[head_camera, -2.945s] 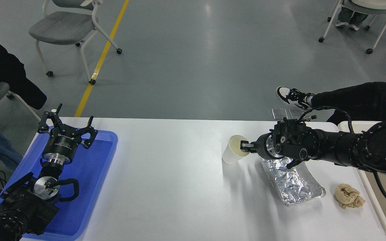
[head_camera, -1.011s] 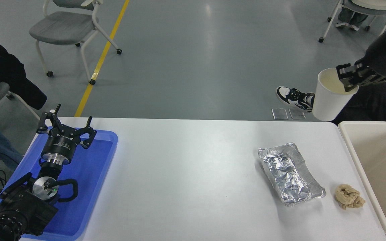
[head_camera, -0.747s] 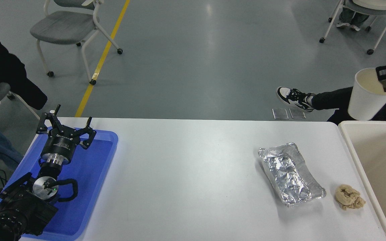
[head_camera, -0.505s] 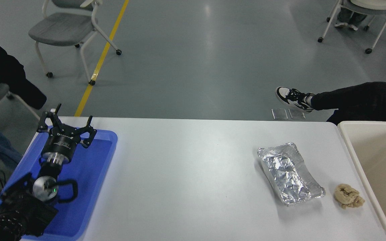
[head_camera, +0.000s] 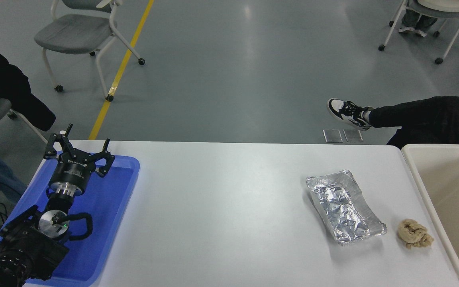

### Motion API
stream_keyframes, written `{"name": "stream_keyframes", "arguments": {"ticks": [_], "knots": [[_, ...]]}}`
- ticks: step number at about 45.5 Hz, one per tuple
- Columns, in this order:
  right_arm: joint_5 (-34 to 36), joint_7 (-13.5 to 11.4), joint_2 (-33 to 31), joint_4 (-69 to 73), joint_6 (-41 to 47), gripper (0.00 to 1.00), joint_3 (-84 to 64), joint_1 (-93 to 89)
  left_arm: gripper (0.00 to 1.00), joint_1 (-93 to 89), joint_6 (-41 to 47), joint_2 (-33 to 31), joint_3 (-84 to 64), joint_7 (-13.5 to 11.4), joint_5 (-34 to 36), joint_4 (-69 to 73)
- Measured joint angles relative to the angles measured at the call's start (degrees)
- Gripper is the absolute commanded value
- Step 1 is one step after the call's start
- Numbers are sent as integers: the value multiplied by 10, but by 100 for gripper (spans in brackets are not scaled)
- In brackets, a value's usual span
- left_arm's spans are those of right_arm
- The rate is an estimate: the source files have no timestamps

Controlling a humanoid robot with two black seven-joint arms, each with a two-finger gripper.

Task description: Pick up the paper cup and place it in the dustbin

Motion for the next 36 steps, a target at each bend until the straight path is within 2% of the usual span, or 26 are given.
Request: {"name": "stream_keyframes", "arguments": {"ticks": [15, 36], "knots": [[105, -4, 73, -98, -85, 0, 152, -187, 100, 0, 0, 0, 0, 0, 0, 1], [196, -2, 195, -243, -106, 0, 289, -311, 100, 0, 0, 0, 0, 1, 0, 1]]}}
